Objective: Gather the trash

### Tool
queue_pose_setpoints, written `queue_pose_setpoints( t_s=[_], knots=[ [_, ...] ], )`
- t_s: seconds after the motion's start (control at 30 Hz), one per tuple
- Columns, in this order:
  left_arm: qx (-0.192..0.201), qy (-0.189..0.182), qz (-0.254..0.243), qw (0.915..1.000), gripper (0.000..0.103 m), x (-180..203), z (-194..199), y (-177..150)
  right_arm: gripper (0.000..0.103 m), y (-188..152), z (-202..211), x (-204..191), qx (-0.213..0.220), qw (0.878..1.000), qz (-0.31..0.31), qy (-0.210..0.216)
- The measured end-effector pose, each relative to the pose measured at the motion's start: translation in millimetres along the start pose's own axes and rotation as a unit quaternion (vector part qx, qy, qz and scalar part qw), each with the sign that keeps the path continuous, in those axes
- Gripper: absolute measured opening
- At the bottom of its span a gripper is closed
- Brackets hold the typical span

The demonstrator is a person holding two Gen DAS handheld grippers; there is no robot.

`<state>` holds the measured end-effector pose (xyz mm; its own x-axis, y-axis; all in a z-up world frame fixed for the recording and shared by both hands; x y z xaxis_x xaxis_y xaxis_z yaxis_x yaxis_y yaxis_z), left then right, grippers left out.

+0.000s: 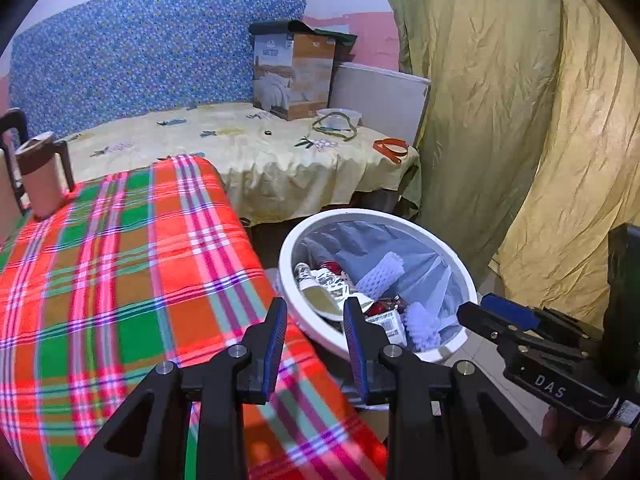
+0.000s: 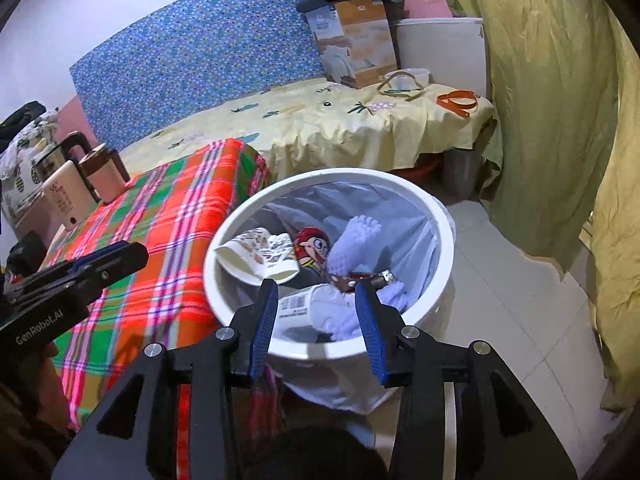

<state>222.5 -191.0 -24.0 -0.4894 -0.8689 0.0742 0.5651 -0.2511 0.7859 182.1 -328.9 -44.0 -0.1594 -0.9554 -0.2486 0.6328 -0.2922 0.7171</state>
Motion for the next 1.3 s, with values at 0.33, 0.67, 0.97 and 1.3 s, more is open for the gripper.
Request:
queue_pose_setpoints(
  t_s=[0.33, 0.67, 0.97, 1.3],
  knots=[
    [0.006, 0.030, 0.008, 0.9995, 0.029, -10.7, 38.3, -24.3, 0.049, -11.9, 26.0, -25.8, 0.034, 0.999, 0.023, 0.003],
    [0.018, 0.060, 0.015, 0.9979, 0.029, -17.3, 82.5, -49.6, 0.050, -29.7, 46.8, -39.4, 0.039, 0.998, 0.042, 0.012],
    [0.023, 0.071, 0.032, 0.9967, 0.029, -23.1, 112.2, -69.1, 0.050, -44.2, 61.5, -48.2, 0.041, 0.998, 0.045, 0.020],
    [0.032, 0.085, 0.036, 0.9952, 0.029, -23.1, 126.3, -77.4, 0.050, -52.6, 62.8, -52.1, 0.032, 0.998, 0.045, 0.022]
  ],
)
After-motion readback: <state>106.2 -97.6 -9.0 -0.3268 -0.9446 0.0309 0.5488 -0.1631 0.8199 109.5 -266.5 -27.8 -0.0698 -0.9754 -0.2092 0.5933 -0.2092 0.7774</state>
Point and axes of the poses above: each gripper's, at about its wrist camera, not at the fingertips, and z roughly against the way its jaws point, x to its right, y to its top, the point moved 5 cm from there along -z, roughly the way its jaws point, and after that the axes turned 6 degrees about -z, right-handed, at the moved point
